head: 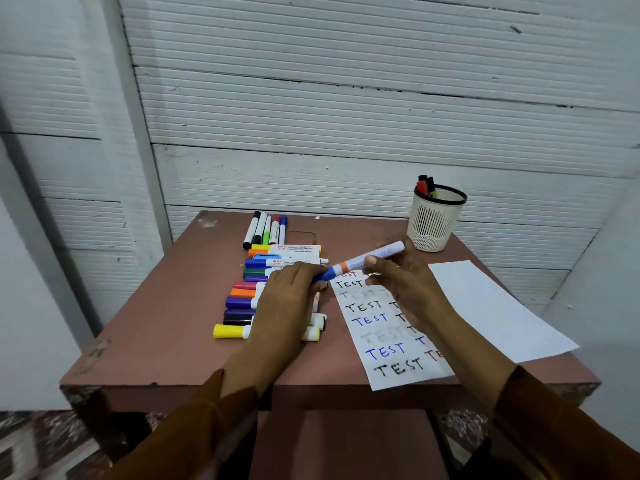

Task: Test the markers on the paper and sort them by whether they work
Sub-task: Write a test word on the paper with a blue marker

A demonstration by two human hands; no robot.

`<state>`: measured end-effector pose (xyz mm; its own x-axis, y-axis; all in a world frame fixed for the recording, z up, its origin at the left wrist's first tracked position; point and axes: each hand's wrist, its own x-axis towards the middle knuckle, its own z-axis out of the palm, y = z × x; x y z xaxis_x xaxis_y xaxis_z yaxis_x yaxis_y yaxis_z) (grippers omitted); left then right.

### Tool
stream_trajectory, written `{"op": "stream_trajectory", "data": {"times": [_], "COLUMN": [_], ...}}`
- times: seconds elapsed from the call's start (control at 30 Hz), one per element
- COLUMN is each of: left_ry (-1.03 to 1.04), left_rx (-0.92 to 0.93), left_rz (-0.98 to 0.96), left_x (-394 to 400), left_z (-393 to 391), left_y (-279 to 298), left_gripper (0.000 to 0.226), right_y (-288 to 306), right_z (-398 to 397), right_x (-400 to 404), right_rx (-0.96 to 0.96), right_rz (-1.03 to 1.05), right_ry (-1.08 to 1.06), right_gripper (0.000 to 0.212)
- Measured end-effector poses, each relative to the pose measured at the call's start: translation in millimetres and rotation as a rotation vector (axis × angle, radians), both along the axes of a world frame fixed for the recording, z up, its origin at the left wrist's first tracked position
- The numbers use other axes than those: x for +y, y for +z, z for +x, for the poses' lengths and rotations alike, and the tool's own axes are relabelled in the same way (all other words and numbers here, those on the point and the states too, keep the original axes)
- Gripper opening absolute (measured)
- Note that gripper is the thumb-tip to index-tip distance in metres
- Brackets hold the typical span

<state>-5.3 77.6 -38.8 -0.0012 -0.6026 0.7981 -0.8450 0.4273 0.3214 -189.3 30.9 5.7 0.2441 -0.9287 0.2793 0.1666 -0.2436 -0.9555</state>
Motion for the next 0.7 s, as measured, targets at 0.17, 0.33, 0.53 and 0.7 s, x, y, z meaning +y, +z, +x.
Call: {"op": "stream_trajectory", "data": {"times": [0.17, 0.33, 0.53, 0.7], "left_ry": [-0.085, -0.085, -0.09, 0.048], "left_rx": [-0.027, 0.02, 0.039, -0.151], "left_rz": [0.068, 0.088, 0.11, -0.002], "left_x": [2.6, 3.4, 2.6, 3.0], "left_z": [-1.8, -3.5, -1.4, -0.3], "left_y": [0.2, 3.0, 2.1, 2.3], "left_gripper": [0.031, 0.028, 0.021, 0.026], "right_y": [12.6, 13.2, 12.5, 10.8], "right_z": [-21.8, -13.3, -16.8, -20.0], "right_x": [-10.9, -14.1, -23.8, -28.7], "right_rx": [0.75, 0.81, 0.759, 0.766], "right_rz": [-0.291, -0.409, -0.244, -0.112], "right_ry": [-0.017, 0.007, 0.125, 0.204], "right_gripper": [0.032, 0.035, 0.016, 0.007]}}
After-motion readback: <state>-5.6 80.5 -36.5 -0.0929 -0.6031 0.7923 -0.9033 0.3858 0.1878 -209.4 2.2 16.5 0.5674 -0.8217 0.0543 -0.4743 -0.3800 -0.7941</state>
